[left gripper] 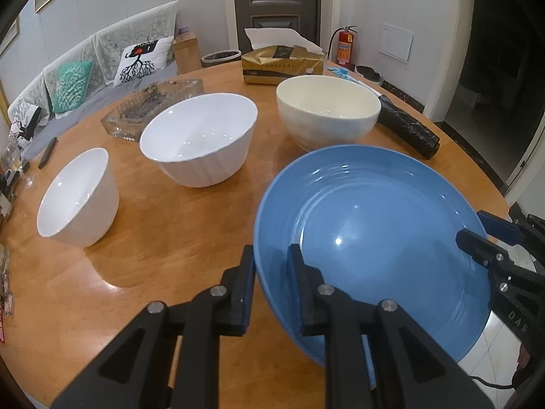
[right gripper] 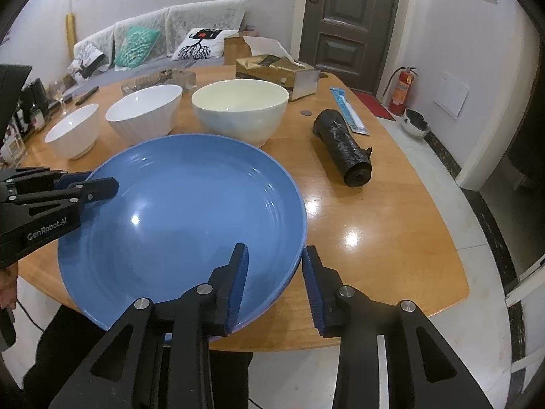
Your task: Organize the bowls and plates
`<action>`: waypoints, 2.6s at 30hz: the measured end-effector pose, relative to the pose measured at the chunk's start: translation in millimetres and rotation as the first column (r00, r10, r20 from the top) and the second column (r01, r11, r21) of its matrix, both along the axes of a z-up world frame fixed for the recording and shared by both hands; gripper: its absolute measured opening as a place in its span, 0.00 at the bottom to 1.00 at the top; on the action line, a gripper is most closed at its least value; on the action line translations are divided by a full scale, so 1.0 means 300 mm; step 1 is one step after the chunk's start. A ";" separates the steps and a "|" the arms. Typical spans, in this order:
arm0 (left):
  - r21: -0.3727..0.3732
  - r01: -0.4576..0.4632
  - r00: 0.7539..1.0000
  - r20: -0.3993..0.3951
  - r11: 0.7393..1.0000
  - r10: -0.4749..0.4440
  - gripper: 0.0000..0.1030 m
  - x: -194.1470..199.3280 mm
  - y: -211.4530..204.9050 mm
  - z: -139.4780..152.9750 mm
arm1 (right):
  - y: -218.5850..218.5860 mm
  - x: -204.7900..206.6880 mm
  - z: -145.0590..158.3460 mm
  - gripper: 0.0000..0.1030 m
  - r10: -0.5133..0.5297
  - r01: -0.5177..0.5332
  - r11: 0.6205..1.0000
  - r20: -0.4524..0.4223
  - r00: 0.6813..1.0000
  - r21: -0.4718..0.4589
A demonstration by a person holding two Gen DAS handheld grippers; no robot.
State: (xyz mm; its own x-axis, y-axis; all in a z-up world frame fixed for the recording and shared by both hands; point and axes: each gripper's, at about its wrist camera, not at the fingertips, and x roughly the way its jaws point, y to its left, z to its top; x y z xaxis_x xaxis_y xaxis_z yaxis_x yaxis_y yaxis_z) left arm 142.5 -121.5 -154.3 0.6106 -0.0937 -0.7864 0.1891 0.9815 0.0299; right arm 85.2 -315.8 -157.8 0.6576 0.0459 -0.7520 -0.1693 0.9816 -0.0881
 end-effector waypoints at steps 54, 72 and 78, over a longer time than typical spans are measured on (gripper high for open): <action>-0.073 0.127 0.962 -0.235 0.989 -0.141 0.07 0.633 0.366 0.064 | 0.637 0.570 0.029 0.97 0.448 -0.460 0.886 -0.158 0.880 -0.051; 0.003 0.220 0.938 -0.275 0.976 -0.210 0.08 0.540 0.350 0.067 | 0.658 0.524 0.014 0.96 0.514 -0.536 0.840 -0.192 0.836 -0.085; 0.008 0.249 0.928 -0.289 0.968 -0.237 0.09 0.525 0.340 0.064 | 0.650 0.481 0.020 0.97 0.531 -0.554 0.831 -0.220 0.818 -0.056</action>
State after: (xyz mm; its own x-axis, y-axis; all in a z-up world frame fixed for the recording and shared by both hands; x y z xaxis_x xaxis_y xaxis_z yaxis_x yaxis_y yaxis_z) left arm 300.0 -19.6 -135.1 0.3244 -0.1730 -0.9300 0.4285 0.9034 -0.0186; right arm 229.4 -120.9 -151.9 0.3981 0.2613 -0.8793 -0.6957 0.7108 -0.1037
